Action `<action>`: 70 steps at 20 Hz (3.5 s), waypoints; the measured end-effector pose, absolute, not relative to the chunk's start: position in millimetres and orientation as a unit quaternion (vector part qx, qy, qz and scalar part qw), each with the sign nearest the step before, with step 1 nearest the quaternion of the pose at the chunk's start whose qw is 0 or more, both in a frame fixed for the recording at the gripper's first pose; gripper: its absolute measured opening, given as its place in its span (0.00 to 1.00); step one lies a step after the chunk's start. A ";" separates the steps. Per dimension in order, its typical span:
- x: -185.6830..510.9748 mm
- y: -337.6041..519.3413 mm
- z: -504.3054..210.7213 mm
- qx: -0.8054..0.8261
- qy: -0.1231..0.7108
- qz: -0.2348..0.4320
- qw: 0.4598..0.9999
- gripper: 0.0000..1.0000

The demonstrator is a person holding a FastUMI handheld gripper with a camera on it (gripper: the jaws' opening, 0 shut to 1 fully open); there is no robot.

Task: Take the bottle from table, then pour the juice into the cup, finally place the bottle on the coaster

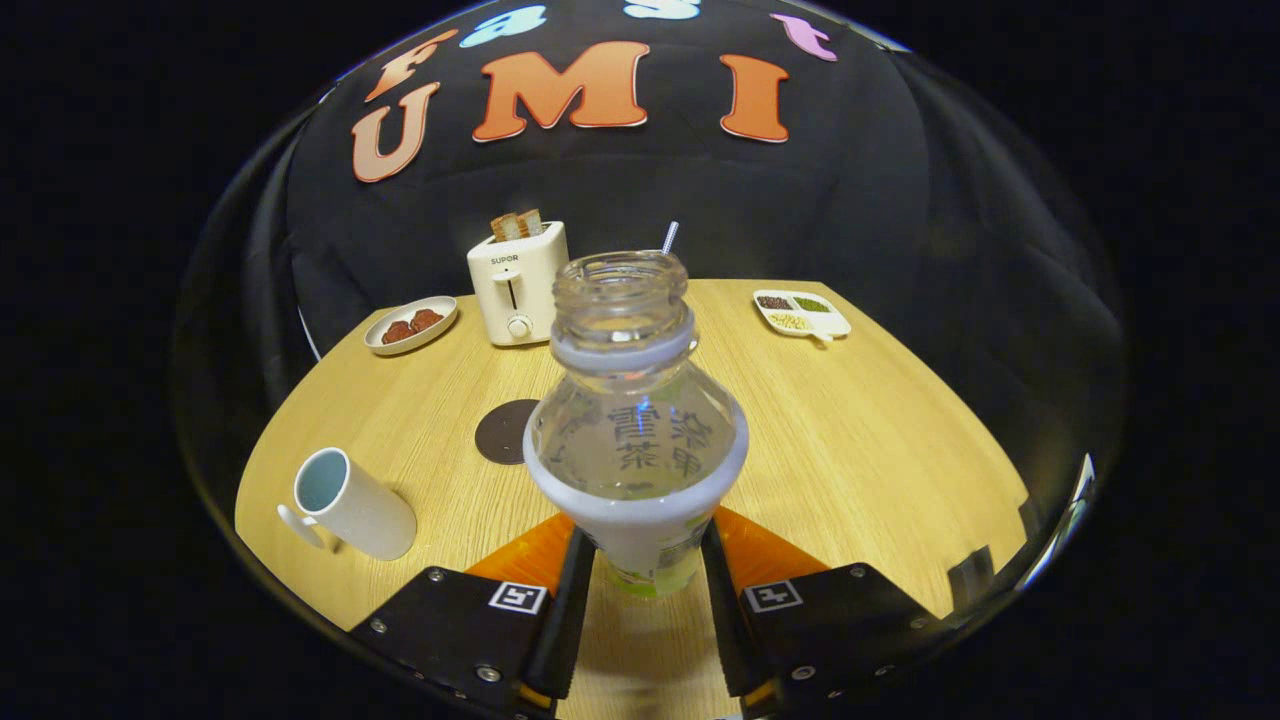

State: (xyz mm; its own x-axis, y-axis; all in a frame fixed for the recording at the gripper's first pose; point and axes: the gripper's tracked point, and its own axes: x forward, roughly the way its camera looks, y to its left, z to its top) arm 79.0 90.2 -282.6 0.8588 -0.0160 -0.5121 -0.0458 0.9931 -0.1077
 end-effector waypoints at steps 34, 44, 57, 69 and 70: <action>97.0 242.7 -225.3 -0.698 0.060 0.043 0.712 0.57; 107.8 237.4 -212.5 -0.751 0.033 0.041 0.659 0.57; 116.2 237.6 -204.1 -0.784 0.018 0.053 0.618 0.57; 122.5 240.3 -198.9 -0.802 0.007 0.067 0.593 0.57; 123.0 239.9 -198.5 -0.803 0.006 0.068 0.592 0.57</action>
State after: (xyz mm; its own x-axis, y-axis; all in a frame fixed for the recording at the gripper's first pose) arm 123.0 239.9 -198.5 0.9907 0.0701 -0.1164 -0.0904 -0.2995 -0.9498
